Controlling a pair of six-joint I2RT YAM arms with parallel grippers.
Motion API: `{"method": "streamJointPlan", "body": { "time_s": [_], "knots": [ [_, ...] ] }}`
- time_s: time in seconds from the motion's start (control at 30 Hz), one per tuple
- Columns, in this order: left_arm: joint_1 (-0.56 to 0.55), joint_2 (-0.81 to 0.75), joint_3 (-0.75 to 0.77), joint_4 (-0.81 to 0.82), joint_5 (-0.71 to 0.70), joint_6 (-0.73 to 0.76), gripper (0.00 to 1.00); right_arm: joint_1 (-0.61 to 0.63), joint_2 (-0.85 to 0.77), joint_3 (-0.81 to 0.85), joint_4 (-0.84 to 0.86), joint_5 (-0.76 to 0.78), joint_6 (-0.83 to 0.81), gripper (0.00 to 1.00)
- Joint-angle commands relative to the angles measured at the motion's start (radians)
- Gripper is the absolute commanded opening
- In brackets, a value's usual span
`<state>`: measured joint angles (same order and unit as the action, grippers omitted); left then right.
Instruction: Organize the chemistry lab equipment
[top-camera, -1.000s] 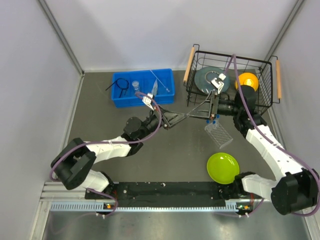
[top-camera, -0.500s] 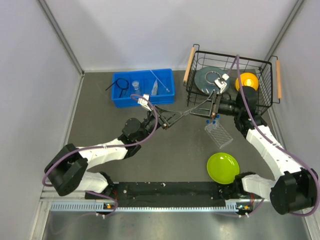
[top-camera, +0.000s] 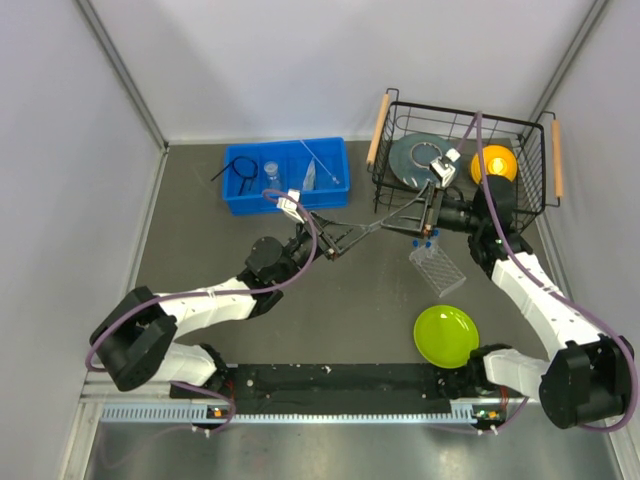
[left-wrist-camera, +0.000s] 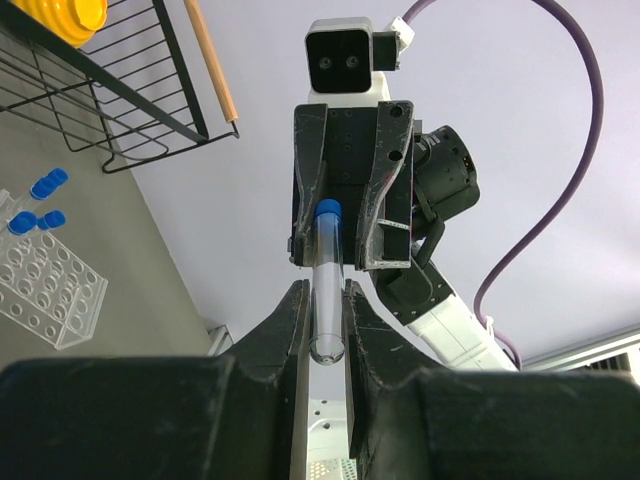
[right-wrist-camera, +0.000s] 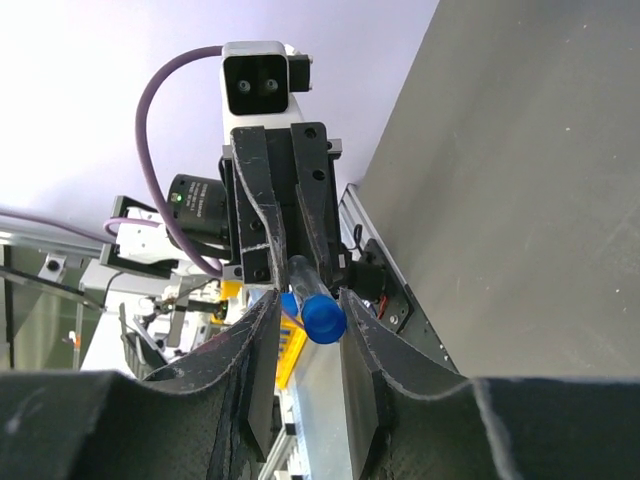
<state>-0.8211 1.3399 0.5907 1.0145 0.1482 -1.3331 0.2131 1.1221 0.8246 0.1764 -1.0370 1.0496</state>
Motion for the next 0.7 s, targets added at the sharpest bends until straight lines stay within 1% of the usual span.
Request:
{"method": "streamJointPlan", "body": {
  "time_s": [0.0, 0.07, 0.1, 0.2, 0.27, 0.37, 0.4, 0.5, 0.53, 0.6, 0.63, 0.67],
  "knots": [
    [-0.012, 0.012, 0.001, 0.038, 0.001, 0.008, 0.05, -0.007, -0.002, 0.005, 0.078, -0.012, 0.024, 0.29],
    [-0.012, 0.012, 0.003, 0.036, 0.001, 0.011, 0.05, -0.006, -0.004, 0.002, 0.083, -0.012, 0.026, 0.27],
    [-0.012, 0.015, 0.003, 0.033, 0.002, 0.011, 0.05, -0.006, -0.008, 0.001, 0.086, -0.011, 0.023, 0.24],
    [-0.013, 0.018, 0.006, 0.035, 0.007, 0.011, 0.06, -0.007, -0.011, 0.002, 0.078, -0.011, -0.003, 0.18],
    [-0.013, 0.019, 0.008, 0.035, 0.011, 0.011, 0.07, -0.008, -0.015, 0.004, 0.057, -0.005, -0.032, 0.16],
    [-0.013, 0.018, 0.006, 0.03, 0.014, 0.012, 0.11, -0.015, -0.024, 0.002, 0.038, 0.002, -0.063, 0.15],
    [-0.013, 0.01, 0.006, 0.029, 0.017, 0.014, 0.15, -0.021, -0.025, 0.001, 0.032, 0.003, -0.071, 0.15],
    [-0.012, -0.007, 0.004, -0.01, 0.025, 0.021, 0.4, -0.041, -0.036, 0.002, 0.009, 0.008, -0.102, 0.14],
    [-0.012, -0.014, 0.006, -0.023, 0.036, 0.025, 0.52, -0.047, -0.039, 0.001, 0.003, 0.008, -0.112, 0.14],
    [0.0, -0.039, 0.008, -0.08, 0.05, 0.046, 0.6, -0.063, -0.054, 0.002, -0.026, 0.017, -0.148, 0.14],
    [0.011, -0.053, 0.005, -0.102, 0.054, 0.057, 0.66, -0.069, -0.057, 0.005, -0.044, 0.021, -0.164, 0.14],
    [0.017, -0.082, 0.001, -0.123, 0.059, 0.084, 0.69, -0.081, -0.068, 0.008, -0.064, 0.031, -0.21, 0.14]
  ]
}}
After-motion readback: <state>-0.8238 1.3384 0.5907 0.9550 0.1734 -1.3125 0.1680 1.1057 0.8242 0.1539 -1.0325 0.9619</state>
